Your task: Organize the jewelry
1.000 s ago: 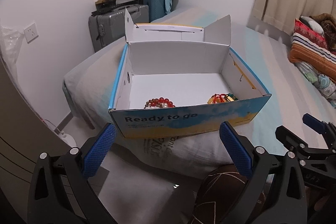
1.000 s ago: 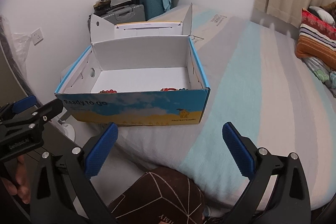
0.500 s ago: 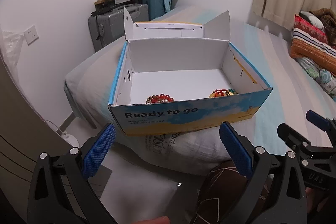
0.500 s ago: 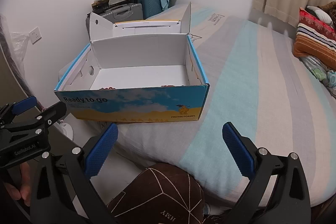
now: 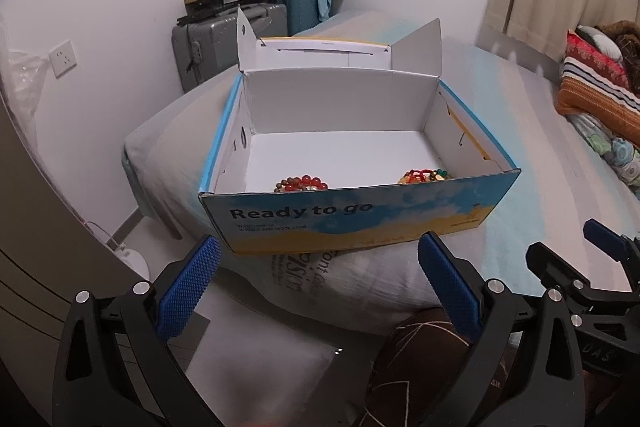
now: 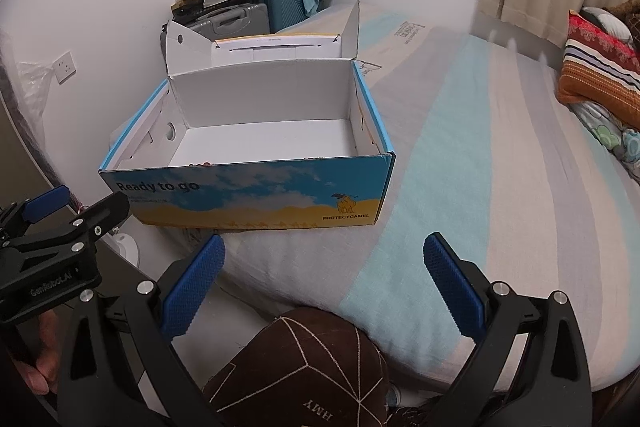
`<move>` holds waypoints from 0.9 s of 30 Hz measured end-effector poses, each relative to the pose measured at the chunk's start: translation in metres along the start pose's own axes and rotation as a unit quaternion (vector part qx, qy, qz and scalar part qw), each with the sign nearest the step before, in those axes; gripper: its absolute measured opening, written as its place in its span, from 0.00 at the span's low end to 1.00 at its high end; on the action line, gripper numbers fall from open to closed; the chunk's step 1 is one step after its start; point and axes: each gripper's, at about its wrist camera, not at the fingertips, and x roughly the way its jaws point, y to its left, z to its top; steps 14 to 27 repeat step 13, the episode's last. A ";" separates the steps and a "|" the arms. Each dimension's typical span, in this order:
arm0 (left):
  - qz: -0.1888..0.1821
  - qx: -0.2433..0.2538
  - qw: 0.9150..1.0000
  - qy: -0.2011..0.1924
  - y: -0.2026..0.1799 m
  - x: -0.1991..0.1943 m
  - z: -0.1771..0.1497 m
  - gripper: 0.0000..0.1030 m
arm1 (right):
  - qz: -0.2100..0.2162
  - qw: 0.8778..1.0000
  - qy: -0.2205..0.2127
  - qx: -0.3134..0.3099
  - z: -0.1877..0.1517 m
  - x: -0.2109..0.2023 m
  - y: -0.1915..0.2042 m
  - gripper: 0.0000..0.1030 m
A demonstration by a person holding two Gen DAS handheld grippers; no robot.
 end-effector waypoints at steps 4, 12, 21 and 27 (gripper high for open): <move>-0.005 0.000 1.000 -0.004 0.000 -0.002 0.000 0.95 | 0.001 1.000 0.000 0.000 0.000 0.001 0.001 0.93; 0.007 0.006 1.000 -0.006 -0.003 -0.004 0.003 0.95 | 0.003 1.000 0.001 0.002 0.000 0.001 0.000 0.93; 0.010 0.008 1.000 -0.007 -0.004 -0.004 0.003 0.95 | 0.003 1.000 0.001 0.003 0.000 0.002 0.000 0.93; 0.010 0.008 1.000 -0.007 -0.004 -0.004 0.003 0.95 | 0.003 1.000 0.001 0.003 0.000 0.002 0.000 0.93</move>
